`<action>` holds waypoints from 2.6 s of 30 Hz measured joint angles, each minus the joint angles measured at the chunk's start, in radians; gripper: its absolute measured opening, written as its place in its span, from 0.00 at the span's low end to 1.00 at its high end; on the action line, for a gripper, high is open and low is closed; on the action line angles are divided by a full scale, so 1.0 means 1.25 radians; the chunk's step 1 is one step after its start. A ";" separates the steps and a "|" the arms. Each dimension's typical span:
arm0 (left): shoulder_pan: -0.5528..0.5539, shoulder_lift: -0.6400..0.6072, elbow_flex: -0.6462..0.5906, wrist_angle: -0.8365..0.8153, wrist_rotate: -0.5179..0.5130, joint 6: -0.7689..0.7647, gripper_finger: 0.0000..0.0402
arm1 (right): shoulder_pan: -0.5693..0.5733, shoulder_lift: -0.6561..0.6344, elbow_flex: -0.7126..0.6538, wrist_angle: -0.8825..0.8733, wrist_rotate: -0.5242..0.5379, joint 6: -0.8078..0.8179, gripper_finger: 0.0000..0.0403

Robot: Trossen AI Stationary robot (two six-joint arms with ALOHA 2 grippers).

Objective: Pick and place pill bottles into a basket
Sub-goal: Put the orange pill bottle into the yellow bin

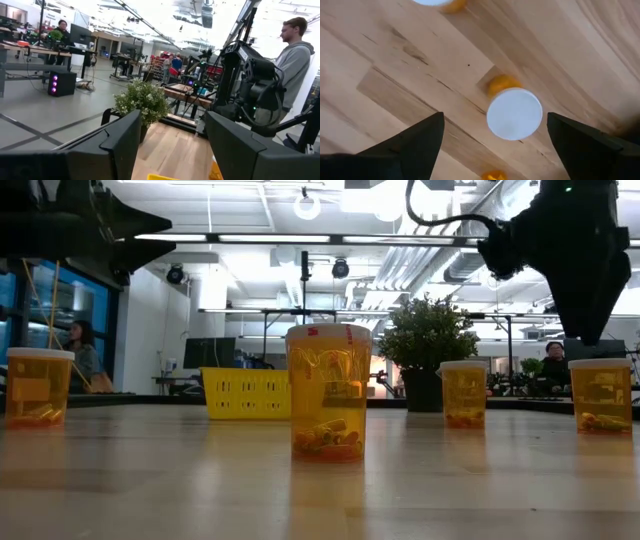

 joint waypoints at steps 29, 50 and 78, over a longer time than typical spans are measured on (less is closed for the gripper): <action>0.000 0.000 0.000 -0.021 0.000 0.000 0.64 | 0.000 0.019 -0.049 0.030 0.025 -0.038 0.82; 0.000 0.000 0.000 -0.020 -0.005 0.000 0.64 | 0.005 0.017 -0.106 0.123 0.017 -0.063 0.81; 0.000 0.000 0.000 -0.034 -0.004 -0.003 0.64 | 0.005 0.017 -0.106 0.110 -0.002 -0.278 0.81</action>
